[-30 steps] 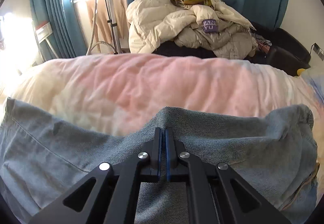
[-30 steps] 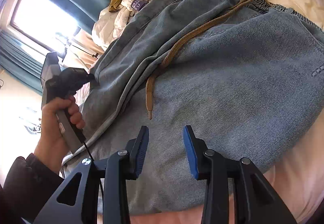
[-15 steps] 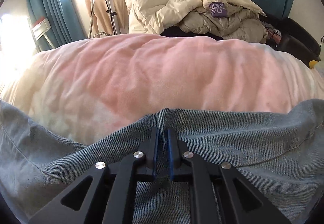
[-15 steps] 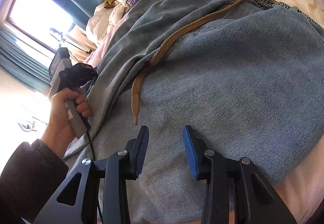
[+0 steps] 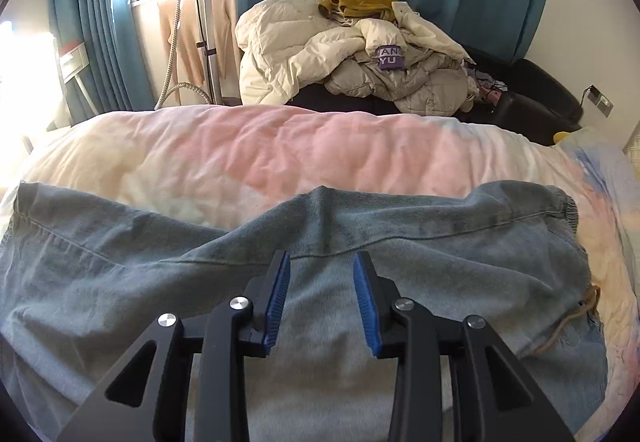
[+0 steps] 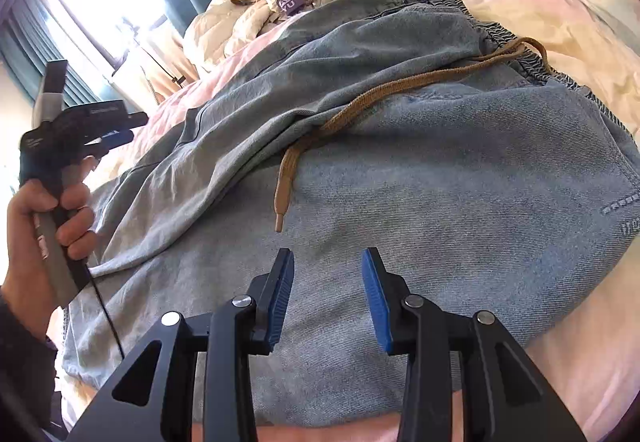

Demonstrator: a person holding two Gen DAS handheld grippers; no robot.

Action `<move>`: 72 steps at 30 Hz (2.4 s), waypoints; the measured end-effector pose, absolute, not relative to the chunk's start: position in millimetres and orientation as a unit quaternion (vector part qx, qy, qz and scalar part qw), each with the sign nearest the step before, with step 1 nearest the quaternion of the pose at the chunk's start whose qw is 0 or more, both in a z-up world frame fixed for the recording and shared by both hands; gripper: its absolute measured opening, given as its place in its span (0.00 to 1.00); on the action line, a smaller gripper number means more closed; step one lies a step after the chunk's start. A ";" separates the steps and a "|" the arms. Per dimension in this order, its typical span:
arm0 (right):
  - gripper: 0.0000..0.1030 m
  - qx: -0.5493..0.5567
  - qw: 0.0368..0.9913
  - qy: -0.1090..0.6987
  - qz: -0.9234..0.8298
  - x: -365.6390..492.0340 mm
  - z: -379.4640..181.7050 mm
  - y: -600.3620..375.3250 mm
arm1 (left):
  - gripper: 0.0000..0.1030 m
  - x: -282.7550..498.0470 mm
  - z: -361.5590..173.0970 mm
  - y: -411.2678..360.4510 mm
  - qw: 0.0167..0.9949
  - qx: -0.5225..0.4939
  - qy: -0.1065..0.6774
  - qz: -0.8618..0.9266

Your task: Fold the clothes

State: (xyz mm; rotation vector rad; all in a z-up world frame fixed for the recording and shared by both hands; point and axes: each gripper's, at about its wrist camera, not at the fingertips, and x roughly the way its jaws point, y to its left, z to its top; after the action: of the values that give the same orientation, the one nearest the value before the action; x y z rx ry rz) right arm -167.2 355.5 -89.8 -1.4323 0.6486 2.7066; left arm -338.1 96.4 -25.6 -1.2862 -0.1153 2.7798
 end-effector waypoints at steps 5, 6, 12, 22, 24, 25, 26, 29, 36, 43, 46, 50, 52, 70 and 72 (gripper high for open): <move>0.34 -0.455 0.010 0.181 0.872 -165.2 -82.9 347.7 | 0.33 -283.5 -2.9 74.3 0.043 -0.406 -0.038 0.912; 0.34 -0.455 0.010 0.174 0.873 -162.1 -81.0 346.4 | 0.33 -273.3 0.6 69.2 0.041 -0.403 -0.037 0.914; 0.34 -0.455 0.008 0.143 0.879 -145.0 -71.3 340.1 | 0.33 -218.3 7.3 35.1 0.009 -0.392 -0.029 0.920; 0.34 -0.455 -0.001 0.121 0.882 -130.8 -58.5 340.2 | 0.33 -138.5 1.6 -28.1 -0.047 -0.385 -0.031 0.921; 0.34 -0.450 -0.014 0.128 0.884 -125.4 -51.3 342.1 | 0.33 -123.6 -1.3 -39.1 -0.058 -0.386 -0.030 0.920; 0.34 -0.444 -0.017 0.131 0.886 -121.4 -46.7 344.0 | 0.33 -117.2 -3.3 -44.9 -0.058 -0.387 -0.036 0.920; 0.34 -0.439 -0.020 0.133 0.888 -117.5 -42.1 346.0 | 0.33 -111.4 -5.0 -50.5 -0.056 -0.389 -0.044 0.918; 0.34 -0.434 -0.006 0.140 0.890 -103.7 -34.3 356.9 | 0.33 -95.8 -8.4 -64.6 -0.055 -0.394 -0.066 0.915; 0.35 -0.424 0.037 0.171 0.889 -84.0 -27.9 389.6 | 0.37 -74.8 -19.0 -79.7 -0.064 -0.396 -0.090 0.911; 0.44 -0.437 0.061 0.213 0.872 -88.6 -40.1 414.3 | 0.37 -68.3 -30.2 -108.1 -0.084 -0.397 -0.153 0.901; 0.44 -0.436 0.068 0.248 0.863 -88.2 -44.7 427.6 | 0.37 -65.6 -37.4 -119.2 -0.094 -0.399 -0.176 0.895; 0.46 -0.432 0.079 0.293 0.849 -88.3 -50.3 442.2 | 0.38 -65.5 -47.0 -133.5 -0.107 -0.405 -0.205 0.885; 0.46 -0.431 0.084 0.311 0.843 -88.8 -53.4 447.4 | 0.38 -66.1 -51.1 -140.5 -0.112 -0.408 -0.219 0.879; 0.74 -0.331 0.254 0.447 0.791 -70.6 -70.8 544.4 | 1.00 -26.8 -72.7 -267.6 -0.158 -0.329 -0.466 0.806; 0.74 -0.327 0.276 0.465 0.775 -65.9 -78.5 554.0 | 1.00 -23.5 -80.6 -278.4 -0.162 -0.330 -0.488 0.792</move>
State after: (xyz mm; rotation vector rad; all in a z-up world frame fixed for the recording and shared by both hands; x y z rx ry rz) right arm -65.9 554.0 -78.5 -0.8787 1.2482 2.0817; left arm -23.5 -278.4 -80.6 -1.1593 -1.7126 2.7822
